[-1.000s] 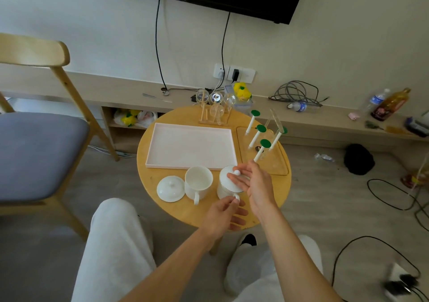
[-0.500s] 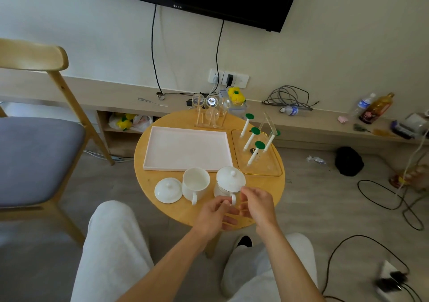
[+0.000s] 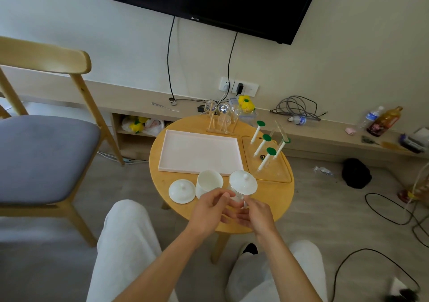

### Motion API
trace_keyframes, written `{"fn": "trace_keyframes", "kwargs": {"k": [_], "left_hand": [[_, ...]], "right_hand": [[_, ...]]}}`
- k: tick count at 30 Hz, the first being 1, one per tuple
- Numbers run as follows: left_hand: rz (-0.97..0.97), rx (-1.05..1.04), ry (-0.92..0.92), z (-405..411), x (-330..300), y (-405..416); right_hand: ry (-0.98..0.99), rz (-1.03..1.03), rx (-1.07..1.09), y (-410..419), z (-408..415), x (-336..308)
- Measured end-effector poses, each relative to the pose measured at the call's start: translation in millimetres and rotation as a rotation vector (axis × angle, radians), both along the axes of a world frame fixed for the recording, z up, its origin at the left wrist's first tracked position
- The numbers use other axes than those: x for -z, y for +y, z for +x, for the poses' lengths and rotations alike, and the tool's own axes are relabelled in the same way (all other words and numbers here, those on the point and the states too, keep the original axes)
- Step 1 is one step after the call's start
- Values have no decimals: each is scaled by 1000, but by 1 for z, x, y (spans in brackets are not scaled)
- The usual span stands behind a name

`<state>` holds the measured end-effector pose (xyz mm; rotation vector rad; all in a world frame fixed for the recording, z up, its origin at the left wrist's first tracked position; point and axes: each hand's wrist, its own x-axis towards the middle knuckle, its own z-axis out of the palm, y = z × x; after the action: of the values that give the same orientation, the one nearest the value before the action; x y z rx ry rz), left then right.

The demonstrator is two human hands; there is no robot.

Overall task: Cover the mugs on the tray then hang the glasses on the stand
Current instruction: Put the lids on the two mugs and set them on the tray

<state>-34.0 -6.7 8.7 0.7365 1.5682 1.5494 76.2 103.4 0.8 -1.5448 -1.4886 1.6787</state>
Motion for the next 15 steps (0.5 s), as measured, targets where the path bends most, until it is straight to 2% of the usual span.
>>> {"fn": "trace_keyframes", "kwargs": {"k": [5, 10, 15], "left_hand": [[95, -66, 14, -24, -14, -1], [140, -195, 50, -67, -17, 6], [13, -395, 163, -121, 7, 19]], "right_hand": [[91, 67, 53, 2, -5, -3], [138, 155, 26, 28, -29, -42], [221, 142, -20, 53, -89, -71]]}}
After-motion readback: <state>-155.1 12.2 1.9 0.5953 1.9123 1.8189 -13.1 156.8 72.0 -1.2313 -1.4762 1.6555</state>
